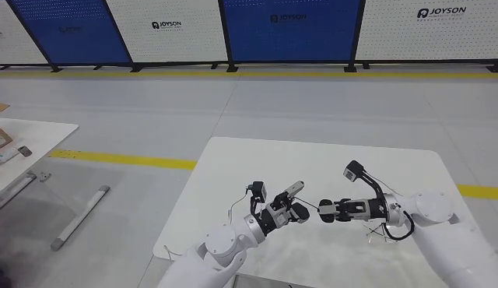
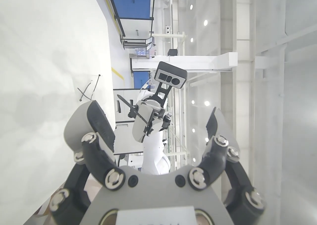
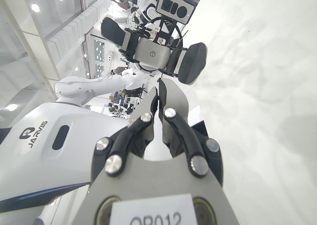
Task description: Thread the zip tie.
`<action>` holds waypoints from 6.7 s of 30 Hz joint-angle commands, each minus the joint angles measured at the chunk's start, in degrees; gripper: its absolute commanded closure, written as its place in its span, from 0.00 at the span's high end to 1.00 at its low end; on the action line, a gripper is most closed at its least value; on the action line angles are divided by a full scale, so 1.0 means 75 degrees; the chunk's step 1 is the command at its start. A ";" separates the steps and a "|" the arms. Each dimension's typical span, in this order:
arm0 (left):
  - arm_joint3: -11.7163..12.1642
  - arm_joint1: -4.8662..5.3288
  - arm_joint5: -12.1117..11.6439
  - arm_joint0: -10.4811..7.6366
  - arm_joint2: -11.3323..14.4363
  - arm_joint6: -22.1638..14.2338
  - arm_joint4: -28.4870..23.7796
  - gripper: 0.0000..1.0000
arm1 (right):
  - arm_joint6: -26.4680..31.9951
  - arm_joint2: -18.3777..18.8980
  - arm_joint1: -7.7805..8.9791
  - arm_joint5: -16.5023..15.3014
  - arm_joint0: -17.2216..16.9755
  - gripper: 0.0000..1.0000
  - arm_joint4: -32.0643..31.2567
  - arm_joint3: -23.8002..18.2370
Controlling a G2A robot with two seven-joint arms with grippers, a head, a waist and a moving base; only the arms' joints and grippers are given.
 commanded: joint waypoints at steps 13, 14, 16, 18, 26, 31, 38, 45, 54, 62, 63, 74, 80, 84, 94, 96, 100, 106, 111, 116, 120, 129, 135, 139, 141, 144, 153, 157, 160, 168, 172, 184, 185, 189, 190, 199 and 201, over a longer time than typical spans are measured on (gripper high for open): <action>0.0072 0.0023 -0.0241 0.0091 -0.0050 -0.0418 0.0048 0.00 | 0.0000 0.0000 0.0000 0.0000 0.0000 0.00 0.0000 0.0000; 0.0071 0.0028 -0.0256 0.0110 -0.0062 -0.0439 0.0058 0.00 | 0.0000 0.0000 0.0000 0.0000 0.0000 0.00 0.0000 0.0000; 0.0057 0.0039 -0.0280 0.0147 -0.0078 -0.0493 0.0108 0.00 | 0.0000 0.0000 0.0000 0.0000 0.0000 0.00 0.0000 0.0000; 0.0044 0.0047 -0.0294 0.0169 -0.0090 -0.0521 0.0149 0.00 | 0.0000 0.0000 0.0000 0.0000 0.0000 0.00 0.0000 0.0000; -0.0003 0.0051 -0.0284 0.0191 -0.0056 -0.0504 0.0272 0.10 | 0.0000 0.0000 0.0000 0.0000 0.0000 0.00 0.0000 0.0000; -0.0009 0.0046 -0.0268 0.0170 -0.0041 -0.0461 0.0288 0.00 | 0.0000 0.0000 0.0000 0.0000 0.0000 0.00 0.0000 0.0000; -0.0003 0.0045 -0.0290 0.0167 -0.0042 -0.0433 0.0312 0.00 | 0.0000 0.0000 0.0000 0.0000 0.0000 0.00 0.0000 0.0000; -0.0015 0.0053 -0.0274 0.0184 -0.0053 -0.0431 0.0374 0.00 | 0.0000 0.0000 0.0000 0.0000 0.0000 0.00 0.0000 0.0000; -0.0183 0.0054 -0.0289 0.0313 -0.0053 -0.0085 0.0548 0.00 | -0.0327 0.0160 0.0056 0.0155 -0.0226 1.00 -0.0149 -0.0359; -0.0548 0.0066 -0.0374 0.0580 -0.0182 0.0853 0.1114 0.00 | -0.0447 0.0794 0.0252 0.0120 -0.0653 1.00 -0.0054 -0.0446; -0.0542 0.0065 -0.0372 0.0604 -0.0195 0.0971 0.1182 0.00 | -0.0487 0.0894 0.0278 0.0113 -0.0719 1.00 -0.0003 -0.0444; -0.0412 0.0000 -0.0384 0.0656 -0.0035 0.1648 0.1426 0.00 | -0.0469 0.1301 0.0394 0.0000 -0.1014 1.00 0.0125 -0.0616; -0.0407 0.0000 -0.0383 0.0654 -0.0041 0.1664 0.1429 0.00 | -0.0469 0.1301 0.0394 0.0000 -0.1014 1.00 0.0125 -0.0616; -0.0423 -0.0019 -0.0213 0.0619 -0.0149 0.1825 0.1153 0.00 | -0.0469 0.1301 0.0394 0.0000 -0.1014 1.00 0.0125 -0.0616; -0.1394 0.0165 -0.0101 0.0887 -0.1089 0.1234 0.1675 0.00 | -0.0469 0.1301 0.0394 0.0000 -0.1014 1.00 0.0125 -0.0616; -0.1475 0.0280 0.0258 0.0999 -0.1339 0.0531 0.2259 0.00 | -0.0469 0.1301 0.0394 0.0000 -0.1014 1.00 0.0125 -0.0616; -0.1598 0.0426 0.0850 0.1162 -0.1616 -0.0488 0.2793 0.00 | -0.0469 0.1301 0.0394 0.0000 -0.1014 1.00 0.0125 -0.0616; -0.1623 0.0430 0.0864 0.1192 -0.1648 -0.0504 0.2726 0.00 | -0.0469 0.1301 0.0394 0.0000 -0.1014 1.00 0.0125 -0.0616; -0.1623 0.0430 0.0864 0.1192 -0.1648 -0.0504 0.2726 0.00 | -0.0469 0.1301 0.0394 0.0000 -0.1014 1.00 0.0125 -0.0616; -0.1469 0.0432 0.0806 0.1201 -0.1823 -0.0451 0.2310 0.00 | -0.0469 0.1301 0.0394 0.0000 -0.1014 1.00 0.0125 -0.0616; -0.1243 0.0508 0.0652 0.1308 -0.2399 -0.0551 0.2154 0.00 | -0.0469 0.1301 0.0394 0.0000 -0.1014 1.00 0.0125 -0.0616; -0.1074 0.0661 0.0825 0.1687 -0.2711 -0.1583 0.2588 0.00 | -0.0469 0.1301 0.0394 0.0000 -0.1014 1.00 0.0125 -0.0616; -0.1074 0.0661 0.0825 0.1687 -0.2711 -0.1583 0.2588 0.00 | -0.0469 0.1301 0.0394 0.0000 -0.1014 1.00 0.0125 -0.0616; -0.1255 0.0627 0.0611 0.1716 -0.2770 -0.1350 0.1910 0.00 | -0.0469 0.1301 0.0394 0.0000 -0.1014 1.00 0.0125 -0.0616; -0.1511 0.0627 0.0468 0.1851 -0.2962 -0.1293 0.1422 0.00 | -0.0469 0.1301 0.0394 0.0000 -0.1014 1.00 0.0125 -0.0616; -0.2135 0.0640 0.0318 0.2119 -0.3464 -0.1310 0.0420 0.00 | -0.0469 0.1301 0.0394 0.0000 -0.1014 1.00 0.0125 -0.0616; -0.4022 0.0737 0.0412 0.3135 -0.4417 -0.2166 -0.0357 0.00 | -0.0469 0.1301 0.0394 0.0000 -0.1014 1.00 0.0125 -0.0616; -0.4097 0.0751 0.0478 0.3255 -0.4456 -0.2152 -0.0055 0.00 | -0.0469 0.1301 0.0394 0.0000 -0.1014 1.00 0.0125 -0.0616; -0.4097 0.0751 0.0478 0.3255 -0.4456 -0.2152 -0.0055 0.00 | -0.0469 0.1301 0.0394 0.0000 -0.1014 1.00 0.0125 -0.0616; -0.4097 0.0751 0.0478 0.3255 -0.4456 -0.2152 -0.0055 0.00 | -0.0469 0.1301 0.0394 0.0000 -0.1014 1.00 0.0125 -0.0616; -0.4562 0.0728 0.0190 0.3267 -0.4464 -0.2169 -0.0583 0.00 | -0.0469 0.1301 0.0394 0.0000 -0.1014 1.00 0.0125 -0.0616; -0.5343 0.0735 0.0011 0.4008 -0.4885 -0.2802 -0.1330 0.00 | -0.0469 0.1301 0.0394 0.0000 -0.1014 1.00 0.0125 -0.0616; -0.5343 0.0735 0.0011 0.4008 -0.4885 -0.2802 -0.1330 0.00 | -0.0469 0.1301 0.0394 0.0000 -0.1014 1.00 0.0125 -0.0616; -0.5306 0.0735 0.0048 0.3981 -0.4867 -0.2745 -0.1278 0.00 | -0.0469 0.1301 0.0394 0.0000 -0.1014 1.00 0.0125 -0.0616; -0.5248 0.0736 0.0097 0.3922 -0.4827 -0.2663 -0.1133 0.00 | -0.0469 0.1301 0.0394 0.0000 -0.1014 1.00 0.0125 -0.0616; -0.3967 0.0788 0.0802 0.3461 -0.4083 -0.2490 0.0789 0.00 | -0.0469 0.1301 0.0394 0.0000 -0.1014 1.00 0.0125 -0.0616; -0.3676 0.0801 0.0860 0.3389 -0.3952 -0.2554 0.1058 0.00 | -0.0469 0.1301 0.0394 0.0000 -0.1014 1.00 0.0125 -0.0616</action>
